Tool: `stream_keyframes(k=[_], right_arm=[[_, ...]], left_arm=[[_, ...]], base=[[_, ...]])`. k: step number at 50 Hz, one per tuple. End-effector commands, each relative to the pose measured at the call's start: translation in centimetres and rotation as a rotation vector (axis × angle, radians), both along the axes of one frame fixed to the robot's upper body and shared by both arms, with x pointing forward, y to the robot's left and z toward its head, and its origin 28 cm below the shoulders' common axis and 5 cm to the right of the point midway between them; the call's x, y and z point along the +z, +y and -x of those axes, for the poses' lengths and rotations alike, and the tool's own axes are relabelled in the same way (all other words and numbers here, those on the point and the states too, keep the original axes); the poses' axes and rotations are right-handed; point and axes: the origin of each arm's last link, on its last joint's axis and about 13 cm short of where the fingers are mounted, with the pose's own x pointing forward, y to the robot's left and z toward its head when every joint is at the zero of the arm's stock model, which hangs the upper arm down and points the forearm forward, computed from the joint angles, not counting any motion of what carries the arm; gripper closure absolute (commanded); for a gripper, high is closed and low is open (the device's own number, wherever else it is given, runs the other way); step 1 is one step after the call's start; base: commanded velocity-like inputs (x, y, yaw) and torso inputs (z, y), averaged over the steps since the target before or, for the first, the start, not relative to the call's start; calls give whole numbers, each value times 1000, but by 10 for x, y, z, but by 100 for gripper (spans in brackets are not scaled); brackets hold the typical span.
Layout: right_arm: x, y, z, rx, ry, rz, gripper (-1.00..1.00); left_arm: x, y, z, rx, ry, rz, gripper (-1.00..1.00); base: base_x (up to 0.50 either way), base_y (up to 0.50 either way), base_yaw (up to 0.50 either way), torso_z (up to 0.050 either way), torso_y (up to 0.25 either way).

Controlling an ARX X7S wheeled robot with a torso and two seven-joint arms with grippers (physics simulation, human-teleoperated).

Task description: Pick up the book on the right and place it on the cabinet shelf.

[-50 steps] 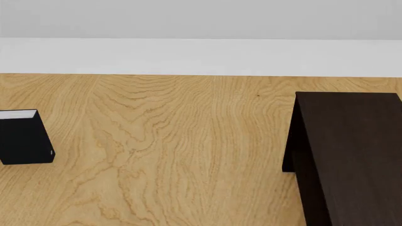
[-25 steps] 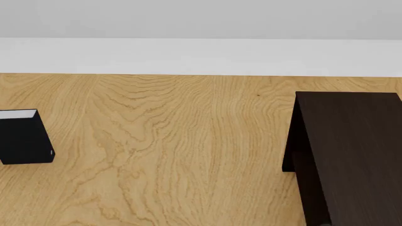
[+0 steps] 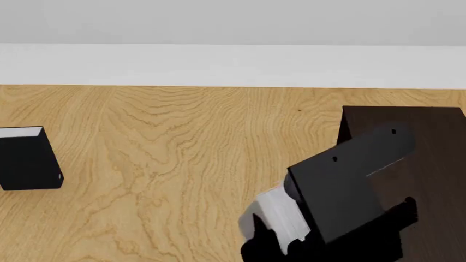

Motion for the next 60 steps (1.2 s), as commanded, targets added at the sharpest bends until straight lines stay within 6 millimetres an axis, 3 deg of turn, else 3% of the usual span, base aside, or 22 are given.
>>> stream_keyframes(k=[1, 12, 18, 32, 43, 60], right_arm=[[24, 8, -27, -56, -145, 25, 100], [23, 18, -56, -76, -212, 86, 100], [26, 26, -63, -112, -332, 223, 100], [15, 50, -75, -83, -366, 278, 100], [-8, 76, -80, -74, -408, 378, 100], [-64, 103, -80, -131, -605, 839, 100]], left_arm=[[2, 0, 0, 0, -9, 3, -100], [1, 0, 0, 3, -10, -1, -100], [1, 0, 0, 4, -10, -4, -100], [1, 0, 0, 3, -9, -2, -100], [0, 0, 0, 6, -9, -8, -100], [0, 1, 0, 9, -12, -13, -100]], base=[[0, 0, 0, 0, 0], [0, 0, 0, 0, 1], [0, 0, 0, 0, 2], [0, 0, 0, 0, 1], [0, 0, 0, 0, 2], [0, 0, 0, 0, 1]])
